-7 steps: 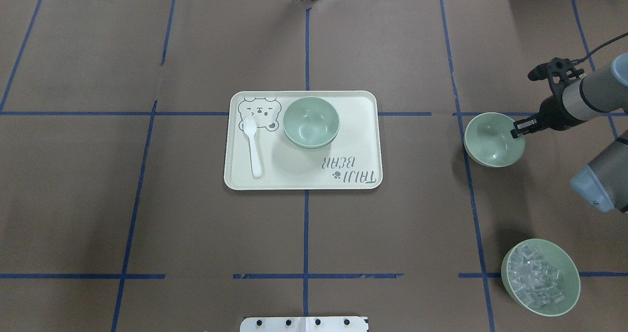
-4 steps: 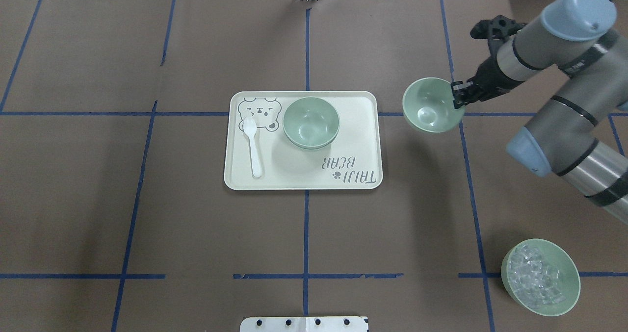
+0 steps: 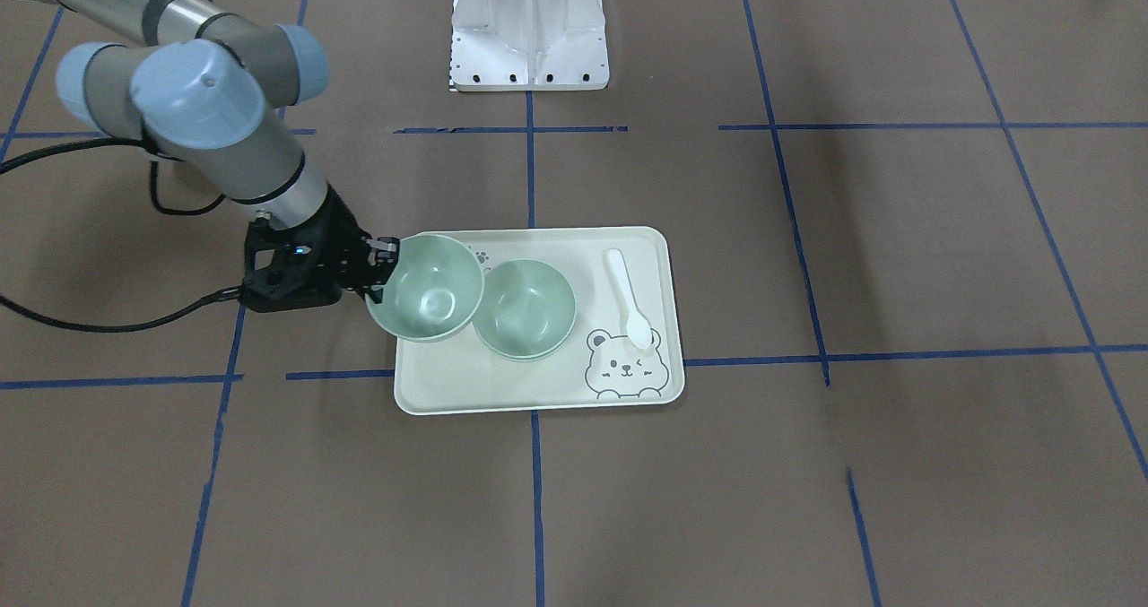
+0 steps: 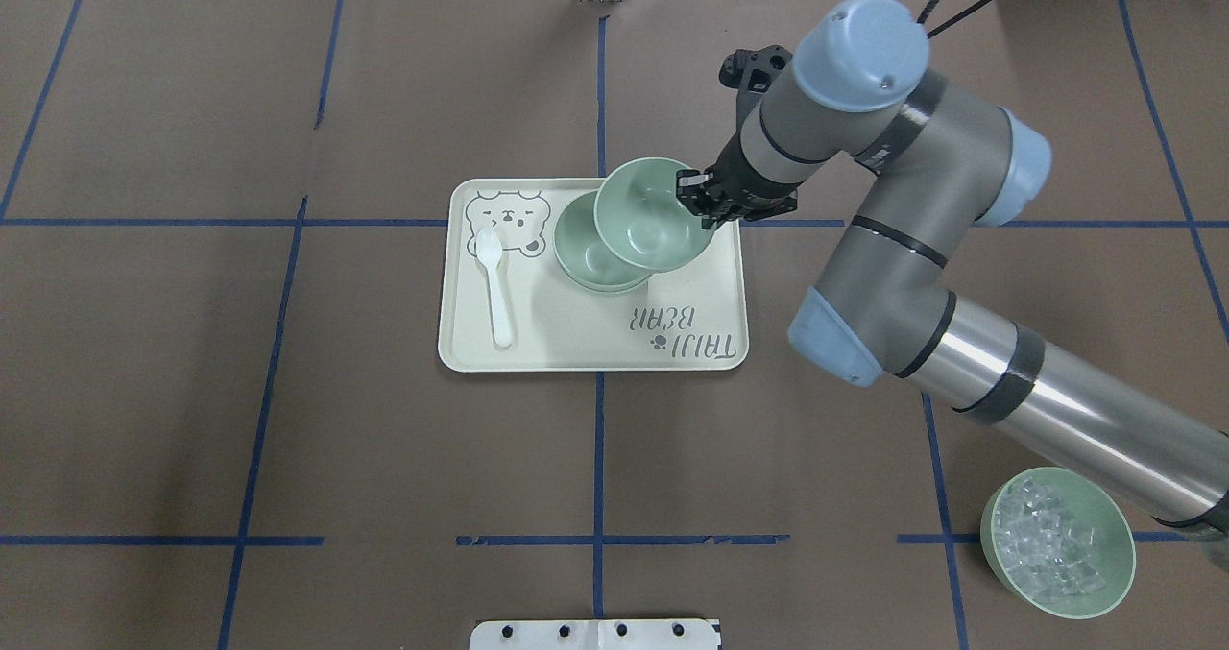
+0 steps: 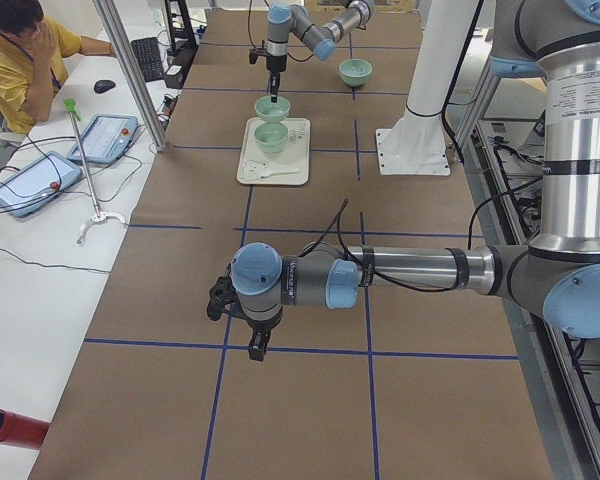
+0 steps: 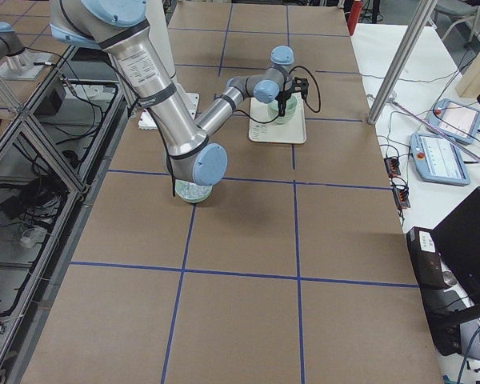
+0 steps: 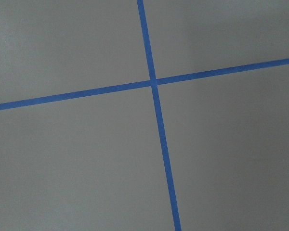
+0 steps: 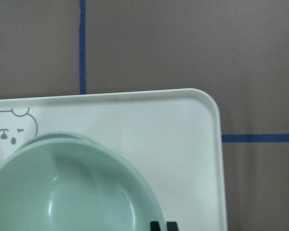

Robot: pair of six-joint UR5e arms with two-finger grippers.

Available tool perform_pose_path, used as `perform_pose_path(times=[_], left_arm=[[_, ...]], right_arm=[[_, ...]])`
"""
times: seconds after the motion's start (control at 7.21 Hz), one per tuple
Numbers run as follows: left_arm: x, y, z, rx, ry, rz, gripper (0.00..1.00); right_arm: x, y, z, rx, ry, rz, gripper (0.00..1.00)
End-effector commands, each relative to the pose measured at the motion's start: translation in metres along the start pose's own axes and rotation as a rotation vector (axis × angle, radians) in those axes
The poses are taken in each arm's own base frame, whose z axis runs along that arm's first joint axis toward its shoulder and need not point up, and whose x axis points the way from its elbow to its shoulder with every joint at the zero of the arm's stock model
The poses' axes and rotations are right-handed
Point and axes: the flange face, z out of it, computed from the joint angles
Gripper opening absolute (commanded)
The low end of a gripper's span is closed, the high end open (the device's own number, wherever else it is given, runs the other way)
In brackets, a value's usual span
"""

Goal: Stack green bowls together

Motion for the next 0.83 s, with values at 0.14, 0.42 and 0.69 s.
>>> perform_pose_path(times=[0.14, 0.42, 0.69], left_arm=[[0.001, 0.000, -0.001, 0.002, 0.000, 0.002, 1.00], [0.001, 0.000, -0.001, 0.003, 0.000, 0.003, 1.00], [0.005, -0.001, -0.005, 0.010, -0.001, 0.011, 1.00]], right_arm=[[-0.038, 0.005, 0.024, 0.012, 0.022, 0.016, 0.00], [-0.037, -0.001, 0.031, 0.036, 0.046, 0.020, 0.00], [-0.035, 0.001, 0.040, 0.030, 0.060, 0.017, 0.00]])
